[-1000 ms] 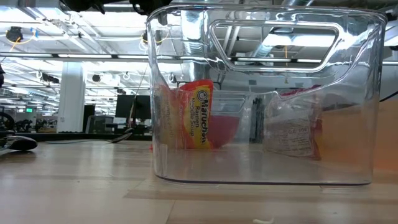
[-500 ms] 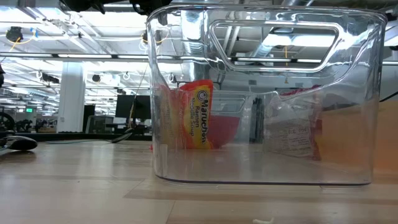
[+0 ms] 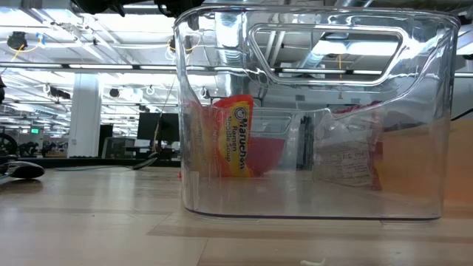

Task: Pick & Place Food Item
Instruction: Put the red seasoning can into the orange bin

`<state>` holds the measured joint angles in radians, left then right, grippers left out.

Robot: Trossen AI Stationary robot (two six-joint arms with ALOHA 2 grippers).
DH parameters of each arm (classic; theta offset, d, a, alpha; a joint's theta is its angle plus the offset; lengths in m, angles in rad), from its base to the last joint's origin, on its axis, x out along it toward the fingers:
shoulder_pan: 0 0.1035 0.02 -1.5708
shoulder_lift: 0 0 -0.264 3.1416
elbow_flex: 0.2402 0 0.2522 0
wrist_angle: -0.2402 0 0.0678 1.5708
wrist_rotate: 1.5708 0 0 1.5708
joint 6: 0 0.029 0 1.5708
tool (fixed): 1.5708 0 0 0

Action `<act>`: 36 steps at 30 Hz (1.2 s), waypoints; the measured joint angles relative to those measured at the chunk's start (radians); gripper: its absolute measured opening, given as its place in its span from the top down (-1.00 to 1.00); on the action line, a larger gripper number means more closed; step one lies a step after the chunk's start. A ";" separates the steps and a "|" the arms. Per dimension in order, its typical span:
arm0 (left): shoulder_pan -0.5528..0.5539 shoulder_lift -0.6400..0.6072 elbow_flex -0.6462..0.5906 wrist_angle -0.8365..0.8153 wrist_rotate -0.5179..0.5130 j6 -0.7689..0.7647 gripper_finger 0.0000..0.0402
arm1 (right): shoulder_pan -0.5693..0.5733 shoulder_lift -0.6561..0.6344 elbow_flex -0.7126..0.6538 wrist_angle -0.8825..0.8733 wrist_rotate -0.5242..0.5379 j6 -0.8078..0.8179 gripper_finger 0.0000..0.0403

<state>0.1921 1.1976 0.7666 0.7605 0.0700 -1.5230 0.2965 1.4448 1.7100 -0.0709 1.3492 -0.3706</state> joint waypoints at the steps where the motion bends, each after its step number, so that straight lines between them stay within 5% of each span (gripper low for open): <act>1: 0.000 0.000 0.000 0.000 0.002 0.000 -0.06 | 0.015 0.000 0.000 -0.051 -0.096 0.005 -0.80; 5: 0.000 0.000 0.000 0.005 0.008 0.000 -0.06 | 0.047 0.002 0.000 -0.192 -0.452 0.067 -0.80; 7: 0.000 0.000 0.000 0.005 0.012 0.000 -0.06 | 0.046 0.002 0.000 -0.239 -0.533 0.110 -0.80; 14: 0.000 0.000 0.000 0.005 0.025 -0.030 -0.06 | 0.037 0.002 0.000 -0.368 -0.534 -0.064 -0.83; 22: 0.000 0.000 0.000 0.003 0.024 -0.173 -0.06 | 0.049 0.102 -0.001 -0.358 -0.422 -0.797 -0.84; 36: 0.000 0.000 0.000 -0.031 0.015 -0.215 -0.06 | -0.004 0.133 0.001 -0.283 -0.445 -0.879 -0.84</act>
<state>0.1921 1.1976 0.7666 0.7296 0.0849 -1.7385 0.2920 1.5776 1.7107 -0.3534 0.9041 -1.2499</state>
